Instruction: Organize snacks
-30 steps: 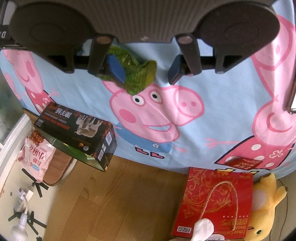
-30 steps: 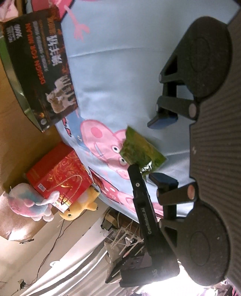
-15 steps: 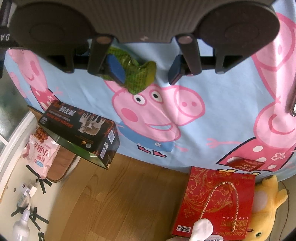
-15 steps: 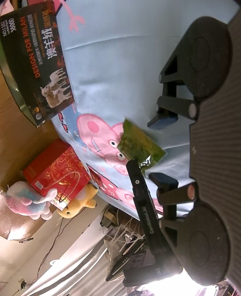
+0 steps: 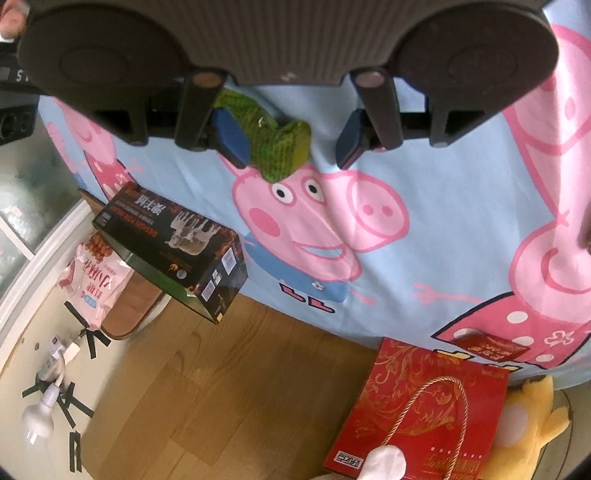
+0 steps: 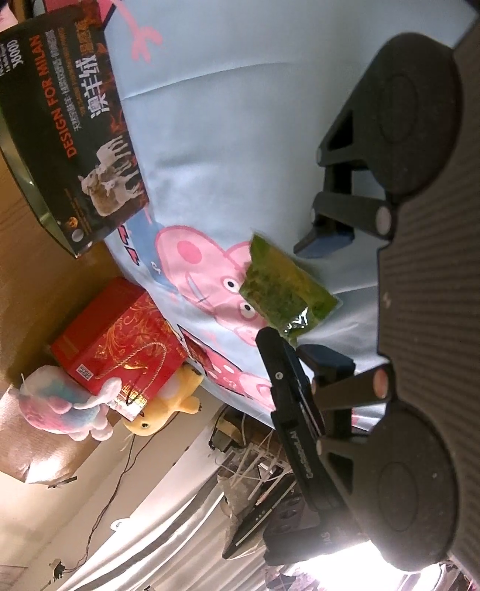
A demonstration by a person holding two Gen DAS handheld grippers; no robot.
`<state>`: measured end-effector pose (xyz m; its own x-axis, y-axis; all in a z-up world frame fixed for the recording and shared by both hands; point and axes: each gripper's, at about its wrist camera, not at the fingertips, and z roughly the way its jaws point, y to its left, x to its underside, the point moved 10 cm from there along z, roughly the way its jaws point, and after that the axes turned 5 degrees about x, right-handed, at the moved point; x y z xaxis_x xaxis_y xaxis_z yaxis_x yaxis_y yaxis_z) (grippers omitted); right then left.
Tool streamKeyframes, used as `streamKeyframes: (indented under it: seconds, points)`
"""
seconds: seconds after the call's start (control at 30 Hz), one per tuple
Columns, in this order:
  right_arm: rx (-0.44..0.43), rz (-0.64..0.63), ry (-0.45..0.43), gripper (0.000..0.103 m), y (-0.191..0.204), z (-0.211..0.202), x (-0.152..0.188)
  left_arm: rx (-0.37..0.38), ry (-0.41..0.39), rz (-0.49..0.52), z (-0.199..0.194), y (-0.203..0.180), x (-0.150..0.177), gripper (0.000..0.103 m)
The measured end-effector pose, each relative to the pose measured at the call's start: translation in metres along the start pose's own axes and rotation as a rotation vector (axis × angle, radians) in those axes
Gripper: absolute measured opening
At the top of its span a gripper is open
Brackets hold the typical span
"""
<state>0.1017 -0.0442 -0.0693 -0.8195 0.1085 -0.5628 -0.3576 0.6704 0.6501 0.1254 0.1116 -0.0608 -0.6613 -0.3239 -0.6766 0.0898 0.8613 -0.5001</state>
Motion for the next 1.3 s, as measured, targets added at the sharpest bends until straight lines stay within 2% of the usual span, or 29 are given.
streamKeyframes:
  seconds: [0.27,0.6,0.7,0.8,0.87,0.97,1.1,1.3]
  points:
    - [-0.011,0.01,-0.002,0.053,0.001,0.006,-0.003,0.012,-0.012,0.01,-0.001,0.0,0.002,0.053]
    - [-0.017,0.011,-0.012,0.049,0.002,0.011,-0.005,0.063,-0.033,-0.03,-0.004,0.004,0.002,0.053]
    - [-0.014,0.011,-0.015,0.044,-0.001,0.012,-0.006,0.093,-0.037,-0.063,-0.005,0.007,0.001,0.053]
    - [-0.01,0.025,-0.017,0.034,-0.005,0.012,-0.006,0.13,-0.039,-0.106,-0.008,0.012,0.001,0.051]
    - [-0.007,0.043,-0.019,0.024,-0.01,0.012,-0.007,0.148,-0.038,-0.121,-0.008,0.012,0.001,0.051]
    - [-0.007,0.067,-0.017,0.017,-0.013,0.012,-0.007,0.164,-0.028,-0.118,-0.007,0.009,0.003,0.051]
    - [-0.008,0.075,-0.016,0.015,-0.014,0.012,-0.007,0.168,-0.024,-0.119,-0.007,0.007,0.004,0.051]
    - [-0.01,0.091,-0.023,0.014,-0.015,0.013,-0.008,0.25,-0.021,-0.225,-0.008,0.016,0.004,0.051]
